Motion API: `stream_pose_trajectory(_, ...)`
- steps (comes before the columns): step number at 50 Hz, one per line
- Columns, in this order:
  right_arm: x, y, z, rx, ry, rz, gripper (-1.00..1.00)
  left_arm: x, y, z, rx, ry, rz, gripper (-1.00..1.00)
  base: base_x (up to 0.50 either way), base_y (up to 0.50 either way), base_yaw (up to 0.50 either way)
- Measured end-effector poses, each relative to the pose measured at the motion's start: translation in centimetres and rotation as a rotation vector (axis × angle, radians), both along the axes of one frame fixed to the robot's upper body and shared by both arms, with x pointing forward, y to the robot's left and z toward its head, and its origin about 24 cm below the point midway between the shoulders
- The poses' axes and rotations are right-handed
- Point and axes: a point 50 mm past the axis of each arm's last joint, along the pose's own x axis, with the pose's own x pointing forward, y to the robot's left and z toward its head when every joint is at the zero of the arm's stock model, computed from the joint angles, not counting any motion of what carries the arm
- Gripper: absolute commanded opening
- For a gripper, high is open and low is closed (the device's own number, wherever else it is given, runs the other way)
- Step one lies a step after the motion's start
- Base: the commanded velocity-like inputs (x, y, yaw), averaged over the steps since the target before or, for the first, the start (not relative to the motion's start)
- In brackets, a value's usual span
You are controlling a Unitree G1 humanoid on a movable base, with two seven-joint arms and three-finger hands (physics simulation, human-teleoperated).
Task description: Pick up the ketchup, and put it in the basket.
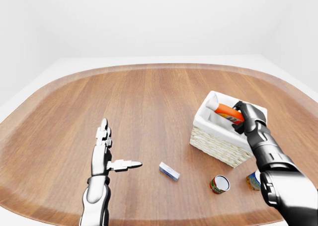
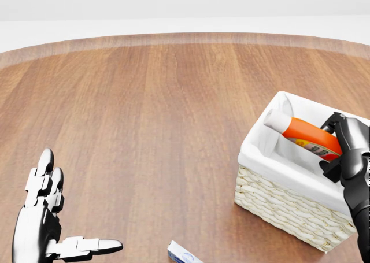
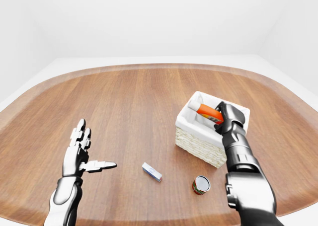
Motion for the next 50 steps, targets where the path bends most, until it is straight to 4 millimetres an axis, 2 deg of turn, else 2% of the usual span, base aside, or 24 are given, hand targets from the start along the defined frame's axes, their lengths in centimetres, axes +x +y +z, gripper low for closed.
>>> stream_pose_trajectory(14, -0.1, 0.2, -0.7, 0.0, 0.015, -0.008, -1.0, 0.0, 0.0, 0.0, -0.001, -0.001, -0.002, 1.0, 0.0, 0.0, 0.0)
stream_pose_trajectory(15, -0.1, 0.2, -0.7, 0.0, 0.015, -0.009, -0.71, 0.0, 0.0, 0.0, -0.001, -0.001, -0.002, 1.0, 0.0, 0.0, 0.0)
stream_pose_trajectory(16, 0.0, 0.2, -0.7, 0.001, 0.013, -0.012, -0.13, 0.0, 0.0, 0.0, 0.0, 0.0, -0.002, 1.0, 0.0, 0.0, 0.0)
stream_pose_trajectory(17, 0.0, 0.2, -0.7, 0.001, 0.01, -0.014, 1.0, 0.0, 0.0, 0.0, 0.0, 0.0, -0.002, 1.0, 0.0, 0.0, 0.0)
stream_pose_trajectory(23, 0.1, -0.1, 0.1, -0.006, -0.035, -0.028, 1.0, 0.0, 0.0, 0.0, 0.001, 0.0, -0.002, 1.0, 0.0, 0.0, 0.0)
stream_pose_trajectory(28, 0.4, -0.4, 1.7, -0.031, -0.113, -0.041, 1.0, 0.0, 0.0, 0.0, 0.001, 0.001, -0.003, 1.0, 0.0, 0.0, 0.0)
stream_pose_trajectory(41, 0.6, -0.9, 7.5, -0.106, -0.332, -0.003, 1.0, -0.1, 0.0, 0.0, 0.0, 0.0, -0.003, 1.0, 0.0, 0.0, 0.0)
stream_pose_trajectory(50, -0.6, -0.6, 12.4, -0.164, -0.473, 0.073, 1.0, -0.1, 0.0, 0.0, 0.001, 0.0, -0.004, 1.0, 0.0, 0.0, 0.0)
